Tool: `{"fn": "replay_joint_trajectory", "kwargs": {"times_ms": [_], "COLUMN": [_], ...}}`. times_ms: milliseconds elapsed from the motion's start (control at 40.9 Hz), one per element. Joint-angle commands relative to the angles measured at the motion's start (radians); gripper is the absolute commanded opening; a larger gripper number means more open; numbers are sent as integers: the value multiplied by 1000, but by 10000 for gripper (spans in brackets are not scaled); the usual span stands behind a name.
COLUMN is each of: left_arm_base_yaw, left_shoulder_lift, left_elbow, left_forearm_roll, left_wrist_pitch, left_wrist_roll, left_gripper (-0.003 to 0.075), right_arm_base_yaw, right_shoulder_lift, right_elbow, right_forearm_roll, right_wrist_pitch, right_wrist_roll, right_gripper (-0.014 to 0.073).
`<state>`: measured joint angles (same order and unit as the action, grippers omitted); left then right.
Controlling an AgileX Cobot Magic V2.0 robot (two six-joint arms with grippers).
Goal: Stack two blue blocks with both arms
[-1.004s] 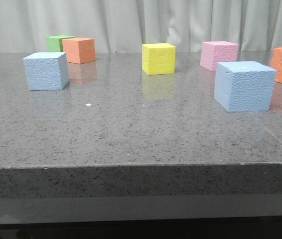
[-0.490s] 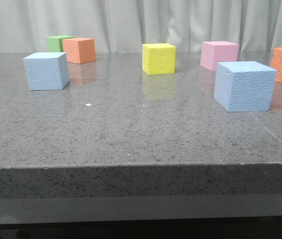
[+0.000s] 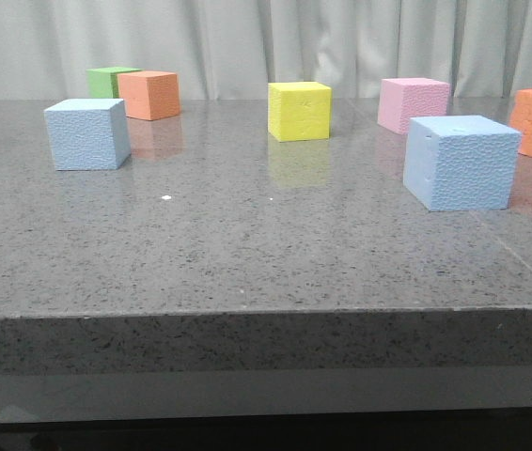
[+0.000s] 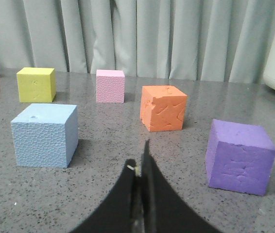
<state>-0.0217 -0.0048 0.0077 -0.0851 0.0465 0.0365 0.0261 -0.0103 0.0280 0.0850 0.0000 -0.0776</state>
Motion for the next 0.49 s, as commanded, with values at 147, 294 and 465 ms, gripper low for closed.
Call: {"fn": "replay_joint_trajectory", "kwargs": {"times_ms": [147, 294, 465], "left_arm_base_yaw": [2, 2, 2], "left_shoulder_lift": [-17, -13, 60], "left_elbow": [-56, -189, -434], "left_forearm_roll": [-12, -14, -14], "left_wrist_pitch": [-86, -1, 212], "left_wrist_roll": [-9, -9, -9], "left_gripper": [-20, -20, -20], "right_arm_base_yaw": [1, 1, 1], "right_shoulder_lift": [-18, -3, 88], "right_elbow": [-92, -272, -496], "right_forearm_roll": [-2, -2, -2], "right_wrist_pitch": [-67, 132, 369], "right_wrist_roll": [-8, -8, -8], "right_gripper": [-69, -69, -69]}}
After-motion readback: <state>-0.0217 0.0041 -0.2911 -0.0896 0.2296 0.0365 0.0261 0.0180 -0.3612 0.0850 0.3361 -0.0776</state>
